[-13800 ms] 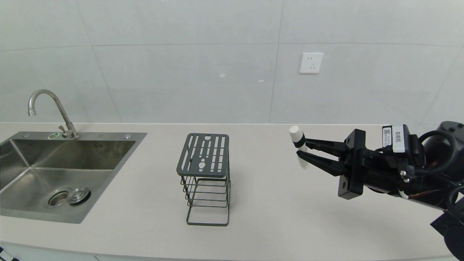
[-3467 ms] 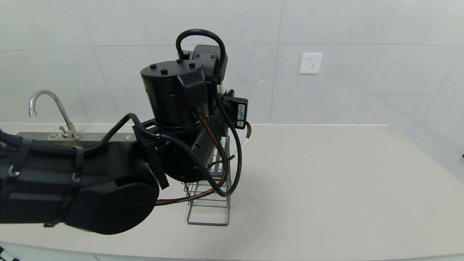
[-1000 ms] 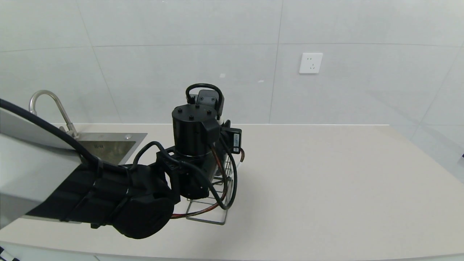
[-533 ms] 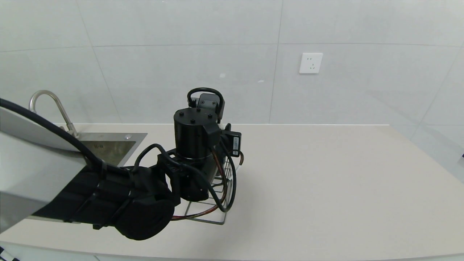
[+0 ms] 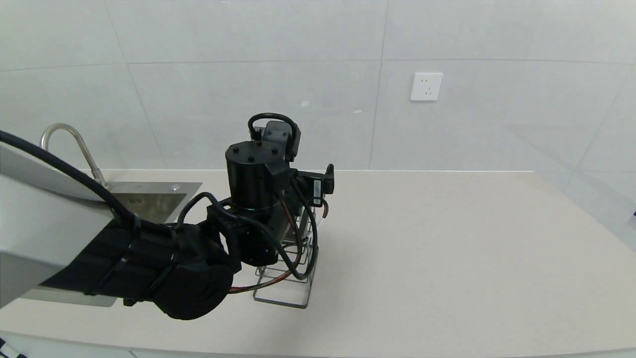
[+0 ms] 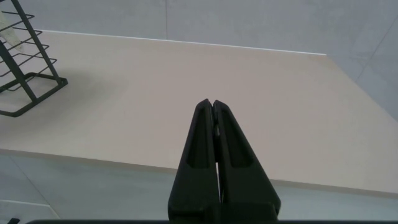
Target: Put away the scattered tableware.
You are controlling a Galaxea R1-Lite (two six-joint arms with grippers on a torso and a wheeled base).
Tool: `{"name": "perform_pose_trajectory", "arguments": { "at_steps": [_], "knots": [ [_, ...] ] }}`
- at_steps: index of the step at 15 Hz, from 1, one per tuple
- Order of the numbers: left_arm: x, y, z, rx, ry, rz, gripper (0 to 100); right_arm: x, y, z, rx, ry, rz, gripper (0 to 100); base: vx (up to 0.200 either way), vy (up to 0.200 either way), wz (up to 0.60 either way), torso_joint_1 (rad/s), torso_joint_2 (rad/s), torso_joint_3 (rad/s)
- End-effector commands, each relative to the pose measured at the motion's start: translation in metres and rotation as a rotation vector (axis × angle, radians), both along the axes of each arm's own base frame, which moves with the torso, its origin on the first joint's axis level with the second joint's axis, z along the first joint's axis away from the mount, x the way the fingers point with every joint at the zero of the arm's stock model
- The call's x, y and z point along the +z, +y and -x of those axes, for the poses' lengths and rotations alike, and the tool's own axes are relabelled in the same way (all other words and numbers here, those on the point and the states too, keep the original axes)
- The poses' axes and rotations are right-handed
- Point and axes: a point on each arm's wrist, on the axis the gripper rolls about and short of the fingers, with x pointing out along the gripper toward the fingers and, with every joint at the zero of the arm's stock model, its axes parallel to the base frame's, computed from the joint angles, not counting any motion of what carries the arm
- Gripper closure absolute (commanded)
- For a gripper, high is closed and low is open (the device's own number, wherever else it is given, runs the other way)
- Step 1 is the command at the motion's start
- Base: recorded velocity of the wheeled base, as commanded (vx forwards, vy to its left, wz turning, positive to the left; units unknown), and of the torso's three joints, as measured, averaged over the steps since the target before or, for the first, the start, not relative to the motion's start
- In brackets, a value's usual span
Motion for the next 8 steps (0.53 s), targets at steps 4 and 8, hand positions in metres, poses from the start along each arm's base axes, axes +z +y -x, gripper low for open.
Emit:
{"name": "perform_pose_trajectory", "arguments": {
  "at_steps": [4,8],
  "knots": [
    [0.028,0.035,0.027,-0.224,-0.120,-0.045,0,0.000,0.000,0.000,0.000,0.001,-0.002,100,0.000,0.000,0.00,0.000,0.00,0.000],
    [0.040,0.084,0.054,-0.379,-0.159,-0.034,0,0.000,0.000,0.000,-0.002,0.001,-0.001,100,0.000,0.000,0.00,0.000,0.00,0.000]
  ]
}}
